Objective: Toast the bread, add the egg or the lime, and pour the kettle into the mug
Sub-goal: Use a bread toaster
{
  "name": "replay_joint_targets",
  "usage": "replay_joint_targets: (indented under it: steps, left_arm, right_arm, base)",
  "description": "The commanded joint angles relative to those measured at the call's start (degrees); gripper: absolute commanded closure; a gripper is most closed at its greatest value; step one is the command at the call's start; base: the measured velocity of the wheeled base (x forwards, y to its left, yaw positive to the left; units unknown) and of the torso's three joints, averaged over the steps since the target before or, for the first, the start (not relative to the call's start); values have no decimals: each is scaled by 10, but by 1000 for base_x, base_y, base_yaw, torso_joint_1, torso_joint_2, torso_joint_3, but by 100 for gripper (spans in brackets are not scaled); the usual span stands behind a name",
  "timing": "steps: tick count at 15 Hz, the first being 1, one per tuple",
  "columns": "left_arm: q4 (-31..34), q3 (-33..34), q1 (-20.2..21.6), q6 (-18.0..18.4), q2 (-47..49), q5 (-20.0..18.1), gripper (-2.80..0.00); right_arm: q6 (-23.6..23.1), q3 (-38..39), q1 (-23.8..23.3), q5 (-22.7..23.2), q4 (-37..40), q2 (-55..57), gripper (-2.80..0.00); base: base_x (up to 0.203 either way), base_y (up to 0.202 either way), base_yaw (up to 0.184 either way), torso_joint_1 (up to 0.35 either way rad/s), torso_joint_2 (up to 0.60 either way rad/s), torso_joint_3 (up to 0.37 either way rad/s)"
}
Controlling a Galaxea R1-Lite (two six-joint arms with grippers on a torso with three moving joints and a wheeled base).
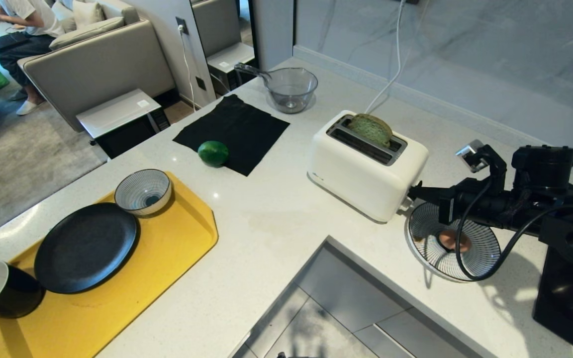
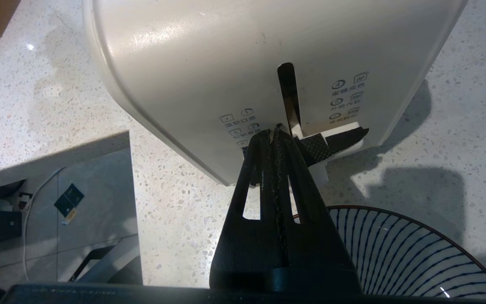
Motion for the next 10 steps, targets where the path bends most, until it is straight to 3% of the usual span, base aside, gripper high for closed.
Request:
replay_joint_targets:
  steps: [1, 10]
  left_arm:
    - [0, 10, 0, -1, -1, 0, 0]
    - [0, 10, 0, -1, -1, 0, 0]
  right_arm:
    - [-2, 0, 0, 2, -2, 2, 0]
    - [-2, -3, 0, 3, -3, 5, 0]
  base:
    - [0, 0, 0, 0, 0, 0]
    - [0, 0, 0, 0, 0, 0]
